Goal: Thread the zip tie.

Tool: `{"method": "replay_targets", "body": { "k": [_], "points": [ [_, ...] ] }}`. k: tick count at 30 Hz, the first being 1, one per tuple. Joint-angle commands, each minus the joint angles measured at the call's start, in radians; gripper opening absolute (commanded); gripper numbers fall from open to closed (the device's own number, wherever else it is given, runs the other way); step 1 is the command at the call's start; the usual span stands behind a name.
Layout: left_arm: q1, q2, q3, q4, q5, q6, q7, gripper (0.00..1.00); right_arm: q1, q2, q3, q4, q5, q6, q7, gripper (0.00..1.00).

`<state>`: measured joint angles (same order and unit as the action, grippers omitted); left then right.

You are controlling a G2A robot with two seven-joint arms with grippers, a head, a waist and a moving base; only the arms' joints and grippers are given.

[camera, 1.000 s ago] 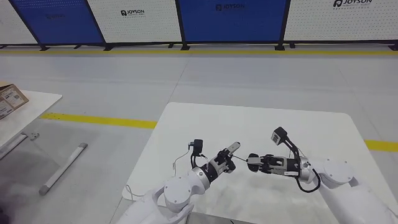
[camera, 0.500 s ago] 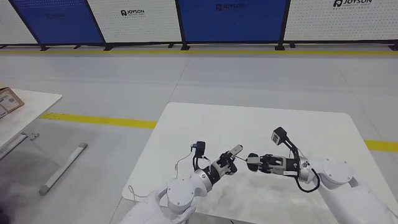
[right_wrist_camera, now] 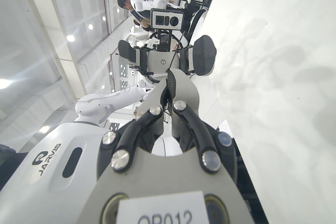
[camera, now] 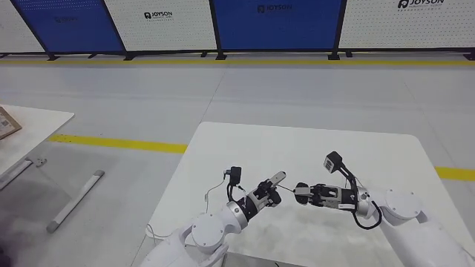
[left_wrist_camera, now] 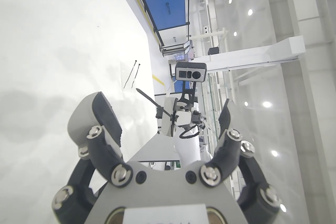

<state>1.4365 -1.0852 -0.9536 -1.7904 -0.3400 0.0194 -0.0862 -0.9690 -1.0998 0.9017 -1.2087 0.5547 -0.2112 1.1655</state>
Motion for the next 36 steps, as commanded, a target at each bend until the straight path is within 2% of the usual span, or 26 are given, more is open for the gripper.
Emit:
{"method": "replay_targets", "body": {
  "k": [1,3,8,9,10,11,12,14,15,22,36],
  "points": [
    [0.0,0.0,0.0,0.0,0.0,0.0,0.0,1.0,0.0,0.0,0.0,0.0,0.0,0.0,0.0,0.0],
    [-0.002,-0.002,0.001,0.002,-0.003,-0.004,-0.003,1.0,0.0,0.0,0.0,0.0,0.0,0.0,0.0,0.0],
    [-0.004,-0.005,-0.01,0.017,-0.021,-0.05,-0.025,1.0,0.0,0.0,0.0,0.0,0.0,0.0,0.0,0.0],
    [-0.004,-0.006,-0.011,0.019,-0.027,-0.052,-0.029,0.93,0.0,0.0,0.0,0.0,0.0,0.0,0.0,0.0],
    [-0.005,-0.006,-0.013,0.021,-0.029,-0.052,-0.032,0.56,0.0,0.0,0.0,0.0,0.0,0.0,0.0,0.0],
    [-0.006,-0.007,-0.014,0.024,-0.028,-0.05,-0.038,0.42,0.0,0.0,0.0,0.0,0.0,0.0,0.0,0.0],
    [-0.007,-0.007,-0.014,0.026,-0.019,-0.048,-0.045,0.35,0.0,0.0,0.0,0.0,0.0,0.0,0.0,0.0],
    [-0.006,-0.006,-0.012,0.026,-0.009,-0.044,-0.063,0.05,0.0,0.0,0.0,0.0,0.0,0.0,0.0,0.0],
    [-0.006,-0.006,-0.013,0.025,-0.003,-0.041,-0.075,0.0,0.0,0.0,0.0,0.0,0.0,0.0,0.0,0.0],
    [0.001,-0.006,-0.023,0.022,0.004,-0.043,-0.107,0.0,0.0,0.0,0.0,0.0,0.0,0.0,0.0,0.0],
    [0.014,-0.008,-0.04,0.016,0.018,-0.056,-0.121,0.0,0.0,0.0,0.0,0.0,0.0,0.0,0.0,0.0]
  ]
}}
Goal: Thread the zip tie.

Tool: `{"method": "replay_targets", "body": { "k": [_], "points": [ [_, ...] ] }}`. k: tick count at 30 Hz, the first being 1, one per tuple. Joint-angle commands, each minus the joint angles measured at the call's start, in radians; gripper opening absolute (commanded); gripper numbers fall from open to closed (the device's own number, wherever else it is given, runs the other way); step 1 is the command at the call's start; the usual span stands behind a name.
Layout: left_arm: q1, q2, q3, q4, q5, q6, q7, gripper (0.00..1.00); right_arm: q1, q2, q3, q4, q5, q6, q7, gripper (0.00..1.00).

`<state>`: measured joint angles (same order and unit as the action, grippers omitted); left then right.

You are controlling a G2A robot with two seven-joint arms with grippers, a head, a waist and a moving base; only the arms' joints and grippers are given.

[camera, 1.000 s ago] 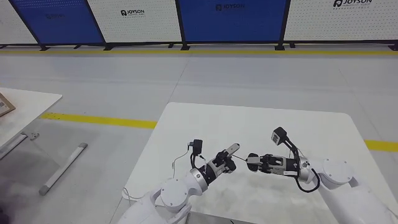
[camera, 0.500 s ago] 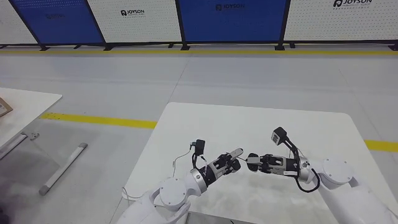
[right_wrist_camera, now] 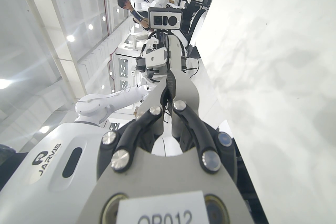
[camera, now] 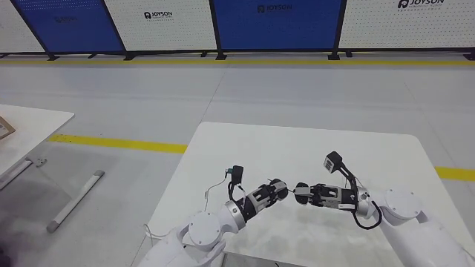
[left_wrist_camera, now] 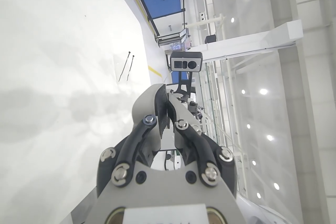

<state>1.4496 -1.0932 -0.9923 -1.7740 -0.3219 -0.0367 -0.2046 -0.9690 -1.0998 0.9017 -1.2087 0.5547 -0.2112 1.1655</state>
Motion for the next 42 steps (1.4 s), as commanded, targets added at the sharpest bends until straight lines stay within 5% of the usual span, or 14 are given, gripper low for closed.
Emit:
{"method": "replay_targets", "body": {
  "k": [1,2,5,9,14,37,38,39,41,42],
  "points": [
    [0.002,0.0,-0.003,-0.002,-0.001,0.001,-0.005,0.05,0.0,0.0,0.0,0.0,0.0,0.0,0.0,0.0],
    [0.003,0.0,-0.005,-0.002,-0.001,0.001,-0.008,0.2,0.0,0.0,0.0,0.0,0.0,0.0,0.0,0.0],
    [0.007,0.0,-0.009,-0.005,-0.002,0.001,-0.018,0.32,0.0,0.0,0.0,0.0,0.0,0.0,0.0,0.0],
    [0.013,0.001,-0.016,-0.009,0.001,-0.003,-0.032,0.28,0.0,0.0,0.0,0.0,0.0,0.0,0.0,0.0],
    [0.019,0.001,-0.023,-0.014,0.004,-0.012,-0.033,0.0,0.0,0.0,0.0,0.0,0.0,0.0,0.0,0.0],
    [0.03,-0.004,-0.026,-0.016,0.045,-0.026,-0.043,0.0,-0.026,0.005,0.024,-0.033,-0.013,0.003,-0.045,0.01],
    [0.03,-0.005,-0.027,-0.016,0.047,-0.025,-0.042,0.0,-0.029,0.007,0.032,-0.038,-0.018,0.004,-0.049,0.12],
    [0.031,-0.005,-0.027,-0.016,0.049,-0.024,-0.04,0.0,-0.033,0.009,0.041,-0.044,-0.023,0.003,-0.054,0.38],
    [0.033,-0.005,-0.027,-0.018,0.053,-0.023,-0.035,0.0,-0.045,0.016,0.062,-0.062,-0.035,0.007,-0.058,0.47],
    [0.034,-0.006,-0.026,-0.018,0.054,-0.022,-0.033,0.0,-0.051,0.019,0.072,-0.071,-0.04,0.008,-0.06,0.78]
  ]
}}
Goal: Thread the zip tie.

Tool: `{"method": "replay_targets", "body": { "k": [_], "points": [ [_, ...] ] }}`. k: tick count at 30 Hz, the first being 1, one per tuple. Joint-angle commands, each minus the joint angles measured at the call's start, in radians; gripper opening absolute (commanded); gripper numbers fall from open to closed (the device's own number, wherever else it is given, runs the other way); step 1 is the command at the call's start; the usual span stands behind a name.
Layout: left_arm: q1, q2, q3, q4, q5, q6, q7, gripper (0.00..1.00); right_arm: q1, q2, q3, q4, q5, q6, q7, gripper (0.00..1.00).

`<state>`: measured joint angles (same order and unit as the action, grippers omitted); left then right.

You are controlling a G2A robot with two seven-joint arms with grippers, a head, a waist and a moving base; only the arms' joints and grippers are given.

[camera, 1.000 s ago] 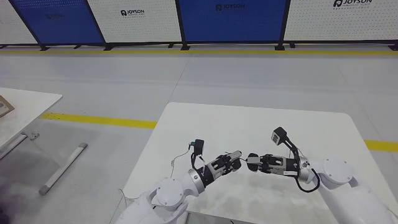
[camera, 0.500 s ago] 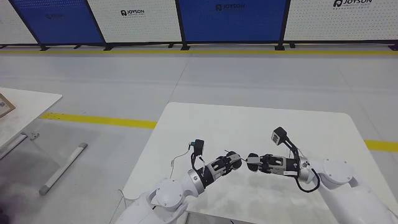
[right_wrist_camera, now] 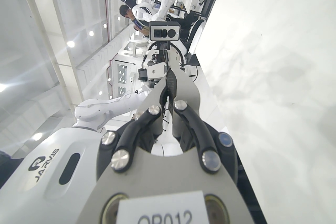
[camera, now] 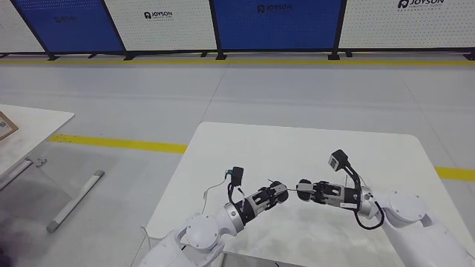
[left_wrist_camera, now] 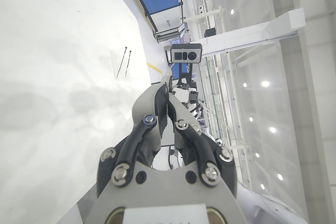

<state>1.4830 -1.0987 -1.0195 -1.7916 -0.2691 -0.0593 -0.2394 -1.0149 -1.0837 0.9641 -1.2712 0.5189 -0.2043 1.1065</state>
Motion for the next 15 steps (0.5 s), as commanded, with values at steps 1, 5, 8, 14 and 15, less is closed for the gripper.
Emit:
{"method": "replay_targets", "body": {
  "k": [1,5,8,14,15],
  "points": [
    [0.001,-0.001,0.004,0.002,0.006,0.005,0.009,0.0,-0.015,0.007,0.023,-0.021,-0.009,0.003,-0.003,1.0],
    [-0.004,-0.007,0.018,0.005,0.021,0.031,0.052,0.0,-0.054,0.02,0.071,-0.061,-0.008,-0.007,-0.012,1.0],
    [-0.011,-0.013,0.026,0.009,0.015,0.068,0.091,0.0,-0.088,0.027,0.11,-0.08,0.014,-0.031,-0.022,1.0],
    [-0.022,-0.021,0.036,0.008,-0.01,0.106,0.127,0.0,-0.126,0.033,0.141,-0.09,0.053,-0.064,-0.012,1.0],
    [-0.022,-0.021,0.036,0.008,-0.01,0.106,0.127,0.0,-0.126,0.033,0.141,-0.09,0.053,-0.064,-0.012,1.0]
  ]
}}
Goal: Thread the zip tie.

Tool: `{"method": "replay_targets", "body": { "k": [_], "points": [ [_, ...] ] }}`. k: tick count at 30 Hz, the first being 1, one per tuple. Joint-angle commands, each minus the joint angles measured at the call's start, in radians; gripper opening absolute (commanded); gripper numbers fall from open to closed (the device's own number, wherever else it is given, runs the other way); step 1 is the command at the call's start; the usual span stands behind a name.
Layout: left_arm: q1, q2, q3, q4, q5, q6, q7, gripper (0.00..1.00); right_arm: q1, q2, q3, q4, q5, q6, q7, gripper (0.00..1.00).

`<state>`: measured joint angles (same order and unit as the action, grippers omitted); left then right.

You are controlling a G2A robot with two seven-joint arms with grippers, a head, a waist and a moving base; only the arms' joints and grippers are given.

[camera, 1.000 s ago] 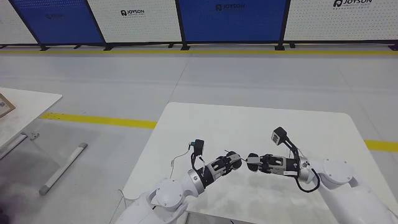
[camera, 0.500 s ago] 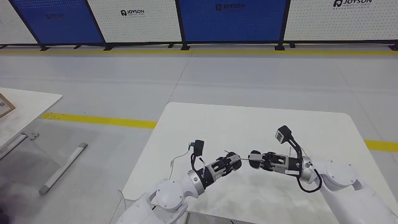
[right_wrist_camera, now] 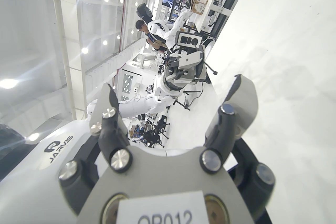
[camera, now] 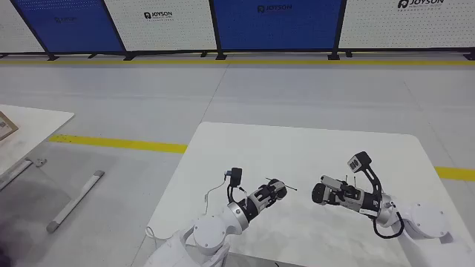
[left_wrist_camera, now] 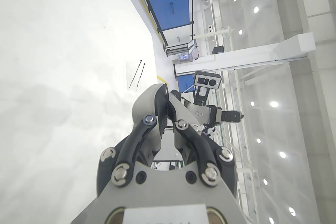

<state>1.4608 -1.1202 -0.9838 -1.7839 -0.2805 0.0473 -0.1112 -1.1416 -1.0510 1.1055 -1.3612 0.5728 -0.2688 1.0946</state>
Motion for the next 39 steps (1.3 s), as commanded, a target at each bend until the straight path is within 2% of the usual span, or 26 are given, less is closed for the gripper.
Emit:
{"method": "replay_targets", "body": {
  "k": [1,8,10,13,16,17,18,19,22,25,28,31,32,39],
  "points": [
    [0.0,0.0,0.0,0.0,0.001,-0.001,-0.001,0.0,0.001,0.0,-0.001,0.0,-0.001,0.001,0.0,1.0],
    [0.0,0.0,0.0,0.0,0.001,-0.001,-0.001,0.0,0.001,0.0,-0.001,0.0,-0.001,0.001,0.0,1.0],
    [0.003,0.0,-0.005,0.005,-0.022,-0.016,-0.03,0.0,0.001,0.0,-0.001,0.0,-0.001,0.001,0.0,1.0],
    [0.011,0.006,-0.051,0.012,-0.11,-0.036,-0.094,0.0,0.001,0.0,-0.001,0.0,-0.001,0.001,0.0,1.0],
    [0.024,0.014,-0.119,0.017,-0.252,-0.043,-0.209,0.0,0.001,0.0,-0.001,0.0,-0.001,0.001,0.0,1.0],
    [0.03,0.019,-0.156,0.022,-0.296,-0.051,-0.248,0.0,0.001,0.0,-0.001,0.0,-0.001,0.001,0.0,1.0],
    [0.035,0.023,-0.18,0.023,-0.306,-0.055,-0.254,0.0,0.001,0.0,-0.001,0.0,-0.001,0.001,0.0,1.0],
    [0.041,0.025,-0.199,0.013,-0.312,-0.062,-0.251,0.0,0.001,0.0,-0.001,0.0,-0.001,0.001,0.0,1.0],
    [0.067,0.03,-0.251,-0.052,-0.317,-0.084,-0.232,0.0,0.001,0.0,-0.001,0.0,-0.001,0.001,0.0,1.0],
    [0.1,0.035,-0.292,-0.144,-0.281,-0.108,-0.194,0.0,0.001,0.0,-0.001,0.0,-0.001,0.001,0.0,1.0],
    [0.126,0.037,-0.319,-0.237,-0.252,-0.105,-0.163,0.0,0.001,0.0,-0.001,0.0,-0.001,0.001,0.0,1.0],
    [0.152,0.039,-0.336,-0.291,-0.236,-0.1,-0.153,0.0,0.001,0.0,-0.001,0.0,-0.001,0.001,0.0,1.0],
    [0.156,0.039,-0.342,-0.297,-0.225,-0.098,-0.133,0.0,0.001,0.0,-0.001,0.0,-0.001,0.001,0.0,1.0],
    [0.156,0.039,-0.342,-0.297,-0.225,-0.098,-0.133,0.0,0.001,0.0,-0.001,0.0,-0.001,0.001,0.0,1.0]
  ]
}}
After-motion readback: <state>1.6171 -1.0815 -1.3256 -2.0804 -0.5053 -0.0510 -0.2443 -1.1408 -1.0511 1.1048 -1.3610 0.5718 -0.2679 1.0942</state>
